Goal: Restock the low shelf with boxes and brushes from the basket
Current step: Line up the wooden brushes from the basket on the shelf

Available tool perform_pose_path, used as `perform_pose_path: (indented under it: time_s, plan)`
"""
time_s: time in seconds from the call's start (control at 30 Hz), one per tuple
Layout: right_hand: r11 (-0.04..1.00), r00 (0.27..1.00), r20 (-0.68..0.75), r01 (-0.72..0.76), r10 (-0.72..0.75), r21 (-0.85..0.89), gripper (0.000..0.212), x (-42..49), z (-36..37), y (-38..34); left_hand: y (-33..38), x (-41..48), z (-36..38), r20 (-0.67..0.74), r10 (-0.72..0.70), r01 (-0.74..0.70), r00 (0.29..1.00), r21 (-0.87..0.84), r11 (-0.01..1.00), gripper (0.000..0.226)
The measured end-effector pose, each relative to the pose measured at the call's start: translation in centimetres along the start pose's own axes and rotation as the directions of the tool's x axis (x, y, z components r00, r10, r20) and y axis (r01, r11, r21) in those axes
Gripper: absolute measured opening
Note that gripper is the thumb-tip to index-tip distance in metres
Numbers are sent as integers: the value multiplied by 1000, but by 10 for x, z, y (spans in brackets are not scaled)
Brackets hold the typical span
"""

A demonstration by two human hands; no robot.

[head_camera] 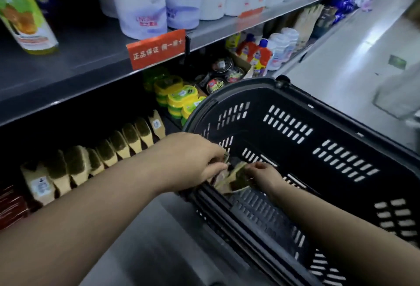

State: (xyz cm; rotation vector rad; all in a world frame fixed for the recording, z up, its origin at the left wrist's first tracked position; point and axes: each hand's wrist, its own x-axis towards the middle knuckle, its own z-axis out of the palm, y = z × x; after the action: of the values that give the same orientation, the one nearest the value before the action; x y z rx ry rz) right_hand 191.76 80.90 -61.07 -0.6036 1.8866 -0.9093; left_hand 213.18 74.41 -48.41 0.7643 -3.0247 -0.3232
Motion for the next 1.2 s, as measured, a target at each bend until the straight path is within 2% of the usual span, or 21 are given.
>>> perform_pose_path:
  time_s: [0.1,0.17,0.2,0.27,0.33,0.37,0.4,0.47,0.53,0.6,0.67,0.73,0.77,0.83,0.87,0.93,1.07,1.13,1.2]
  plan:
    - [963,981,155,-76,119,-260,12,30,22,23,-1,9,7,135,-47,50,990,-16,999,20]
    - [937,953,270,-37,138,-347,5,43,46,33,-4,15,10,174,-87,104,981,-90,991,12]
    - [923,948,299,13,111,-384,11,49,60,37,-5,18,11,170,-110,133,979,-127,983,9]
    - [902,955,291,72,61,-426,48,60,89,46,-5,21,13,155,-168,197,974,-192,961,11]
    - [944,977,207,22,49,-330,69,65,111,47,-1,24,16,151,-226,256,962,-229,939,15]
    - [966,986,158,-14,57,-259,71,68,118,47,1,25,19,153,-253,284,955,-242,928,17]
    - [975,991,126,-17,46,-220,67,73,122,48,3,27,21,160,-277,311,948,-266,912,20]
    - [956,993,116,24,10,-292,54,78,121,49,5,29,27,195,-322,373,926,-357,856,25]
    - [950,993,108,73,-41,-304,41,80,112,50,3,30,31,238,-379,448,894,-474,758,27]
    - [994,994,102,58,-49,-91,22,78,99,47,0,31,33,267,-441,506,857,-595,624,26]
    - [991,994,88,49,-61,123,19,80,84,43,-2,32,35,291,-501,535,815,-710,458,22]
    - [977,989,134,38,-67,210,12,80,74,40,-2,33,35,313,-530,540,788,-763,354,22]
    - [975,984,175,2,-42,223,13,80,74,40,-2,34,36,320,-532,545,784,-765,343,24]
    - [972,966,258,-91,33,218,41,79,83,41,-3,33,37,320,-532,550,784,-756,355,28]
    - [975,963,265,-105,51,196,53,79,91,41,-3,33,38,319,-531,550,785,-753,361,28]
    - [990,979,204,-58,31,128,63,80,110,42,-4,31,41,326,-522,557,788,-737,381,26]
    - [988,989,116,108,-95,-112,49,82,125,48,-6,26,46,369,-517,598,773,-695,399,21]
    - [989,985,124,126,-116,-75,41,79,117,48,-6,25,47,358,-524,597,773,-690,408,21]
    - [993,982,173,60,-76,98,31,73,100,37,-7,26,46,328,-545,584,771,-707,400,24]
